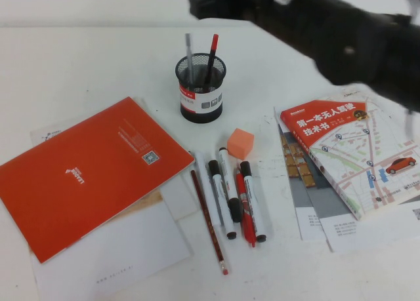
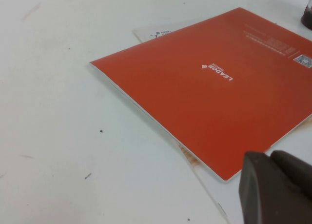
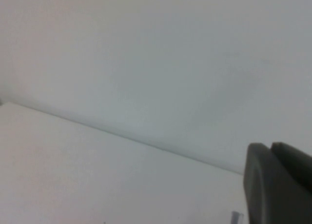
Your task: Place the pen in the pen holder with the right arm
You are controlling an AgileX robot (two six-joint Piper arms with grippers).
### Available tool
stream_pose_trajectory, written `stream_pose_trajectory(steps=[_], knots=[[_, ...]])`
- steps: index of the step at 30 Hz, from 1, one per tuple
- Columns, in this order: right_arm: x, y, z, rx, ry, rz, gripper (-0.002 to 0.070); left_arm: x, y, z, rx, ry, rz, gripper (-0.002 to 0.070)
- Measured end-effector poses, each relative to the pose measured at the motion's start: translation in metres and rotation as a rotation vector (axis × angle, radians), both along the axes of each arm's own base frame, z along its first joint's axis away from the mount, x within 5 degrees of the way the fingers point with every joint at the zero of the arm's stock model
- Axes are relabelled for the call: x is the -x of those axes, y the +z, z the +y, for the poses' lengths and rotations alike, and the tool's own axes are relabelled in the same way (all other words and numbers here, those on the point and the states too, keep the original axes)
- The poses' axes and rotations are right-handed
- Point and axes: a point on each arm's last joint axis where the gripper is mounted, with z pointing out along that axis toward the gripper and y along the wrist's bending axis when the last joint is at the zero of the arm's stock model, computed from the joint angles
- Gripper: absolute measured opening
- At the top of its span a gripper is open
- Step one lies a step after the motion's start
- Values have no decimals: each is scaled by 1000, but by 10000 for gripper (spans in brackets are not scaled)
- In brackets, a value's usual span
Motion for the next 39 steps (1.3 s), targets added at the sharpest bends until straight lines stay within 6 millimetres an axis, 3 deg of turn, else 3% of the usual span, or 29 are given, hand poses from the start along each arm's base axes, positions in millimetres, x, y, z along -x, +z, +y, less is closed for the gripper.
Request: stream_pose_trajectory(steps=[4,10,15,21,25,29,35,39], knots=[[35,10,-29,-70,-34,-1,-16,0,0,0,0,0,0,-2],[93,-5,-70,-52,-32,53,-19,0,0,0,0,0,0,-3],[136,-14,-89,1,44,133,-19,0,0,0,0,0,0,-3],[184,-9,-108,102,195,257,-19,0,0,0,0,0,0,-2],[196,-15,-119,217,222,315,-19,0,0,0,0,0,0,-2],[199,-19,-130,296,171,244,-19,0,0,0,0,0,0,-3],[204,-36,-143,241,87,107,-19,0,0,0,0,0,0,-2],[210,-61,-165,198,-31,50,-19,0,0,0,0,0,0,-3]])
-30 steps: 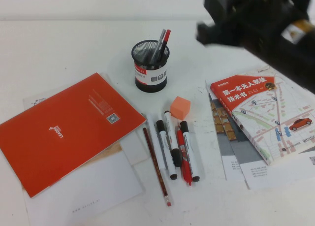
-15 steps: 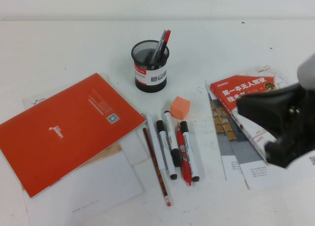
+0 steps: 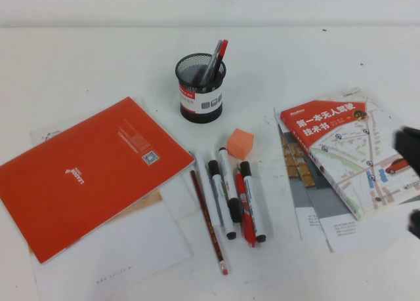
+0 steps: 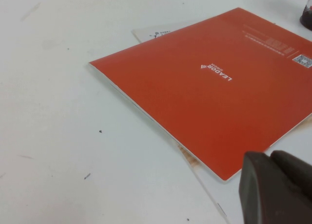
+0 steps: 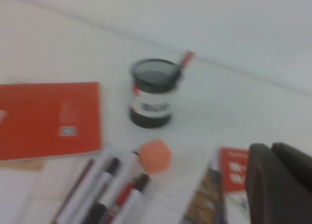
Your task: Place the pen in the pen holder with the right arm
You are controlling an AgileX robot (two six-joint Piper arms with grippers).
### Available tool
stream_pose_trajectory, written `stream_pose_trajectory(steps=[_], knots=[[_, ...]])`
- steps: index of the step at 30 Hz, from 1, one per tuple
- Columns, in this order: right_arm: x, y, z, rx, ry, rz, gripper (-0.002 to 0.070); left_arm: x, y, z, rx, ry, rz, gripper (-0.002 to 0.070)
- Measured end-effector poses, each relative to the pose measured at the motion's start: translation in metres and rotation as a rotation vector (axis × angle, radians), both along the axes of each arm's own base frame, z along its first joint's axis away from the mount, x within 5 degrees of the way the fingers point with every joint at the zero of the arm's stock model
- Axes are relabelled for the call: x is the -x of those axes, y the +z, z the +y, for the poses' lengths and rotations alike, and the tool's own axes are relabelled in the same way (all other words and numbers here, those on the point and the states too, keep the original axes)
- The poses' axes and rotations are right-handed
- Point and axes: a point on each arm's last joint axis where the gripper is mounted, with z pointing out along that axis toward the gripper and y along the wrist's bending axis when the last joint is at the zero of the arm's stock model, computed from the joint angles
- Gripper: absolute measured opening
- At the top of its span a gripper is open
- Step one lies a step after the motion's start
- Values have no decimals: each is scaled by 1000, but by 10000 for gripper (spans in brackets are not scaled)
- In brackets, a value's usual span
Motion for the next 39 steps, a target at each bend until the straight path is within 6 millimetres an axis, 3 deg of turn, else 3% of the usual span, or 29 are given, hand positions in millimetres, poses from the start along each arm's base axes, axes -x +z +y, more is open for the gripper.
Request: stream_pose_trajectory(steps=[8,13,22,33,39], knots=[[31,-56,-45,-99,-233,46,-19,0,0,0,0,0,0,-2],[58,-77,-62,-160,-343,-48,-19,0,0,0,0,0,0,-2],[74,-112,-69,-260,-402,-75,-19,0,0,0,0,0,0,-2],[79,-123,-68,-263,-402,-36,-19,0,0,0,0,0,0,-3],[81,-135,-76,-249,-538,83,-19,0,0,0,0,0,0,-3]])
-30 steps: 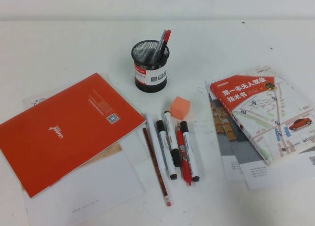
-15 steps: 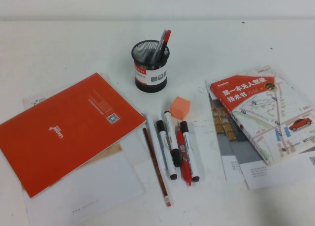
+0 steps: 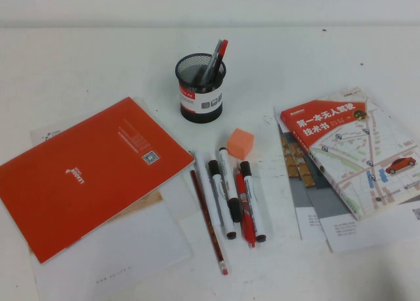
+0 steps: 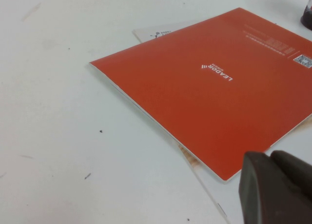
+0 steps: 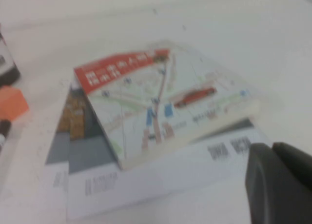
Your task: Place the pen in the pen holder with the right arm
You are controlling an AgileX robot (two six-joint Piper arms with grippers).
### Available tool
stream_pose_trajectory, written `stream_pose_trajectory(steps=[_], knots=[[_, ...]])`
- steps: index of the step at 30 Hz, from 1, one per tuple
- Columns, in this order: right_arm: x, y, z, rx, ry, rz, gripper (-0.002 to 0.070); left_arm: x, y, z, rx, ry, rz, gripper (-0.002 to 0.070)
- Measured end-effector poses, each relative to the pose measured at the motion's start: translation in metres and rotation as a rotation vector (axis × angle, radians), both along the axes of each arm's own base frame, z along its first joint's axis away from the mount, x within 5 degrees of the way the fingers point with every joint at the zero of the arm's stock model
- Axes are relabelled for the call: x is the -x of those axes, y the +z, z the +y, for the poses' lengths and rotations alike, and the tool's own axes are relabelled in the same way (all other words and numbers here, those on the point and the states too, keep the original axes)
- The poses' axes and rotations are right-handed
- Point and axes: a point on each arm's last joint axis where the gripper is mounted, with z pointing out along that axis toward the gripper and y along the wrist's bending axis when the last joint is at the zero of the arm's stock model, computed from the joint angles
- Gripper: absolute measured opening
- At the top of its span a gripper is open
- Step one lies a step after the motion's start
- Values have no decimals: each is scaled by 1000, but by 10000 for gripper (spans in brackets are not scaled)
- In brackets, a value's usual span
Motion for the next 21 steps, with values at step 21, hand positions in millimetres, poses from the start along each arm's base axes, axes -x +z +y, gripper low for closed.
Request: stream_pose_trajectory(steps=[21], knots=[[2,-7,-1,-22,-16,77,-19,0,0,0,0,0,0,-3]])
